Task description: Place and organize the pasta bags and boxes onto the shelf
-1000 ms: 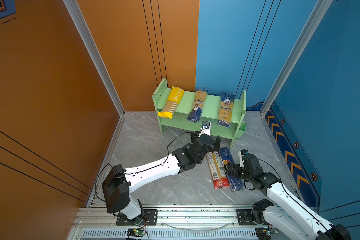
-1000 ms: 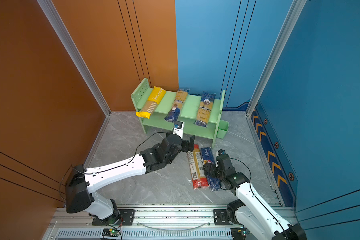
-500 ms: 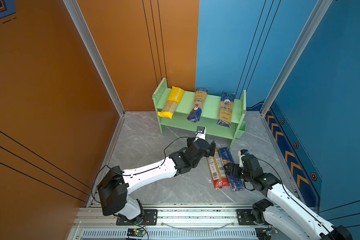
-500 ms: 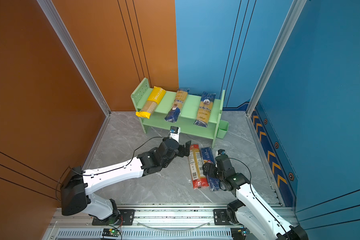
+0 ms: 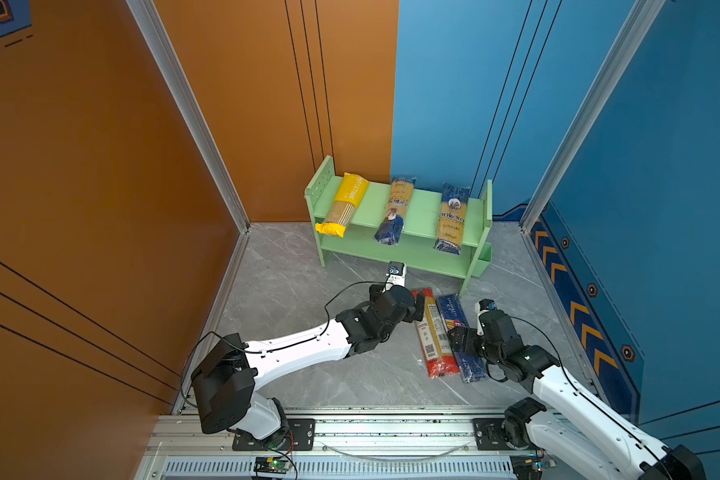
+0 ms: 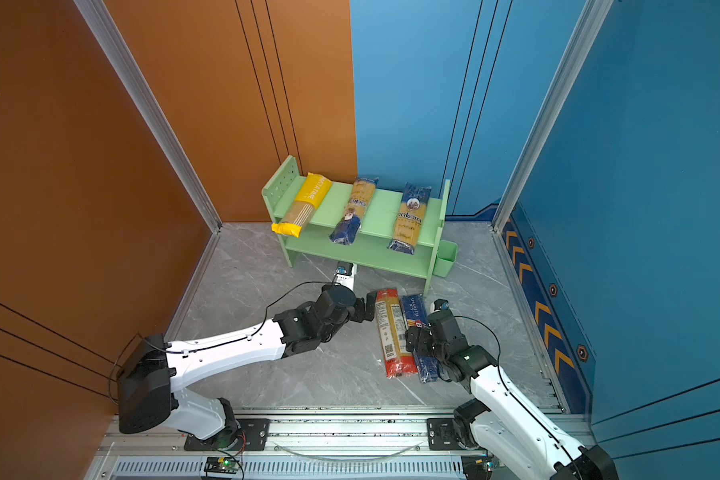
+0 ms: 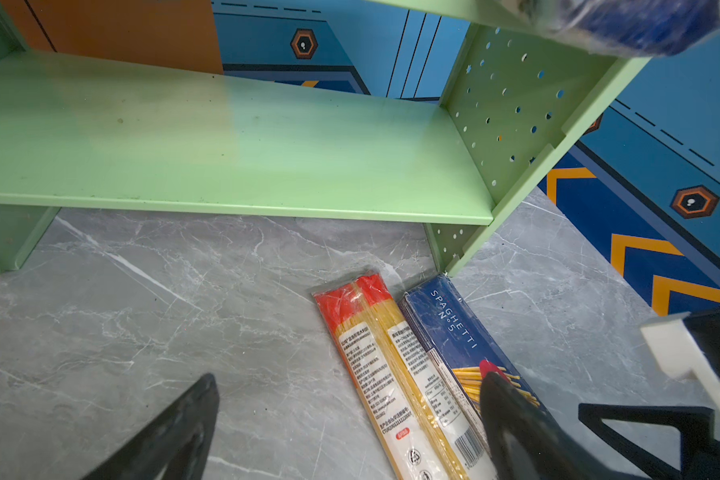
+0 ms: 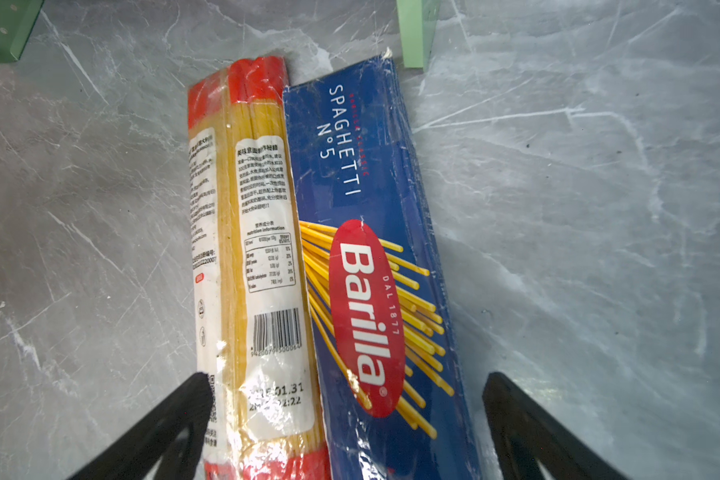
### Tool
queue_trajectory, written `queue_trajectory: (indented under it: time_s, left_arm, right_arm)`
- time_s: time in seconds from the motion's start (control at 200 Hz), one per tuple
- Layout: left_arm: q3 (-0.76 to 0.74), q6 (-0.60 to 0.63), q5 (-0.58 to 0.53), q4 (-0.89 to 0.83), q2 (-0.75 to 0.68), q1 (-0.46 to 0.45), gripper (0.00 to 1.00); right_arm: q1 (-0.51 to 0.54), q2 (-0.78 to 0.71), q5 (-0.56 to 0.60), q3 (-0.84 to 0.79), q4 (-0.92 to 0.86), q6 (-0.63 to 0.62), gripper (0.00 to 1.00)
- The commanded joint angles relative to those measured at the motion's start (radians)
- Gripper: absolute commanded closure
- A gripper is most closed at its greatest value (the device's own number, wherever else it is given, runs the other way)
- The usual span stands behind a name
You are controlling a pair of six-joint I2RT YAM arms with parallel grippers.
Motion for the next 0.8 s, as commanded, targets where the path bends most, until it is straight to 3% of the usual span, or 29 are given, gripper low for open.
queue_trajectory:
  time_s: [0.0, 0.796]
  left_arm:
    - [-0.02, -0.024, 0.019, 0.001, -0.023, 0.015, 0.02]
    - [-0.177, -0.078, 0.067, 0.024, -0.029, 0.034, 0.02]
  right_arm:
    - [0.022, 0.007, 0.069, 0.041, -0.039, 0.008, 0.0]
    - [0.197, 0.196, 0.337, 0.119, -0.09, 0.022, 0.0]
